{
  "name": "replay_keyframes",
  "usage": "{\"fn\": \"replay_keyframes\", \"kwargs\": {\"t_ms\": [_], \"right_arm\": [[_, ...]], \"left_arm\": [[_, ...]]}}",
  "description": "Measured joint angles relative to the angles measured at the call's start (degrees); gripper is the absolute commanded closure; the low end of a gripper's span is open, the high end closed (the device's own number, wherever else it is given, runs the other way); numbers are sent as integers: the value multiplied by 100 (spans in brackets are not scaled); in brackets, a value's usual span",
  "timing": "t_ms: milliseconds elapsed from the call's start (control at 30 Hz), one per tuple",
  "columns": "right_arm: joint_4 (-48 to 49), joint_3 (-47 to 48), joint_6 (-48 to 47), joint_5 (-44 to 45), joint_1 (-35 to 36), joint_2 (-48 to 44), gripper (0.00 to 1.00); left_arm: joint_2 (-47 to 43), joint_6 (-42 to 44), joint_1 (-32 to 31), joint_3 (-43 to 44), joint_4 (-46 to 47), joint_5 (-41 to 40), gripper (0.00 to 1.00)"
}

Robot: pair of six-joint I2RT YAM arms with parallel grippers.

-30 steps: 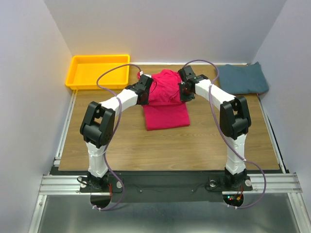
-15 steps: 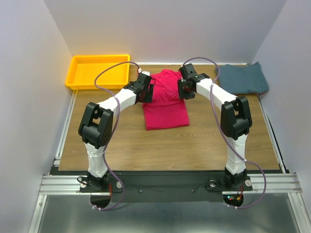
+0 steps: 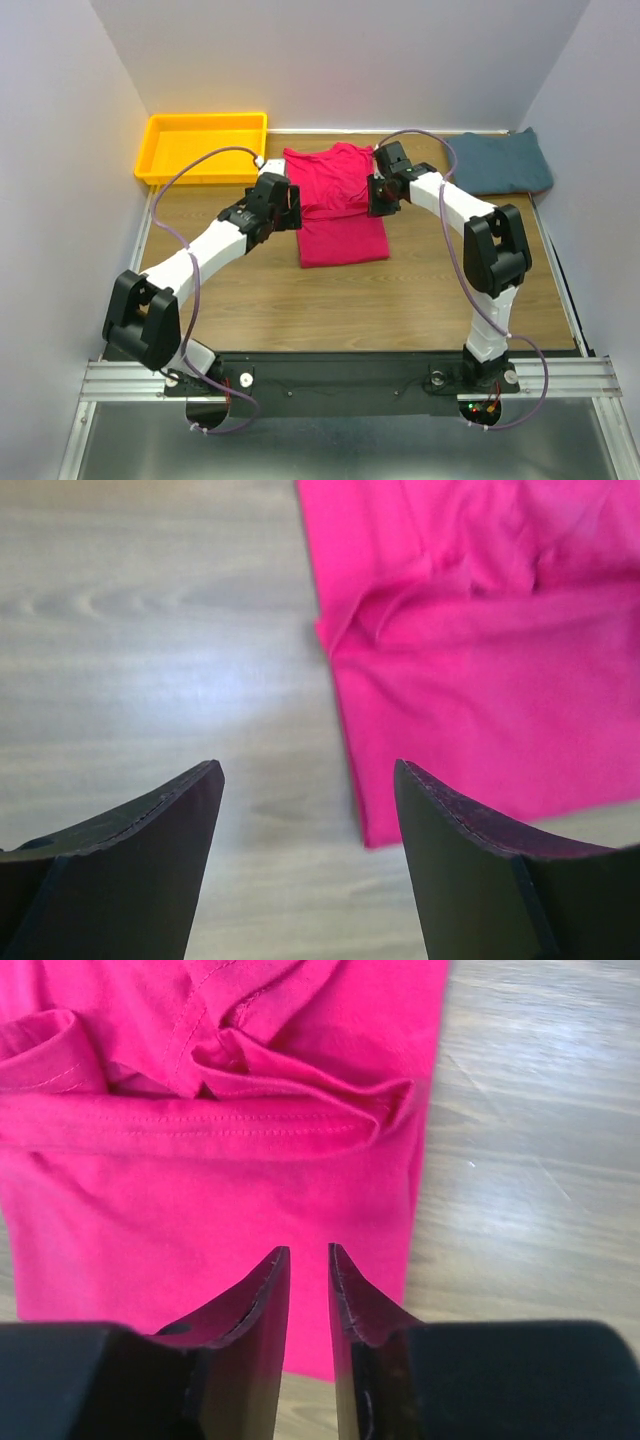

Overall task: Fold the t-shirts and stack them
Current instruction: Fold the tshirt

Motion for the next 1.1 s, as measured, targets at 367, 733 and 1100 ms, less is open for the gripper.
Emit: {"fn": "replay_keyframes", "kwargs": {"t_ms": [367, 733, 1100], "right_arm": [[186, 732, 31, -46, 0, 1051, 75], [201, 1816, 70, 352, -50, 1650, 74], [350, 2369, 157, 688, -225, 1626, 57]], "left_arm": [[-925, -61, -48, -874, -92, 57, 15], [-953, 9, -48, -1060, 79, 251, 15], [302, 44, -70, -776, 306, 520, 26]]}}
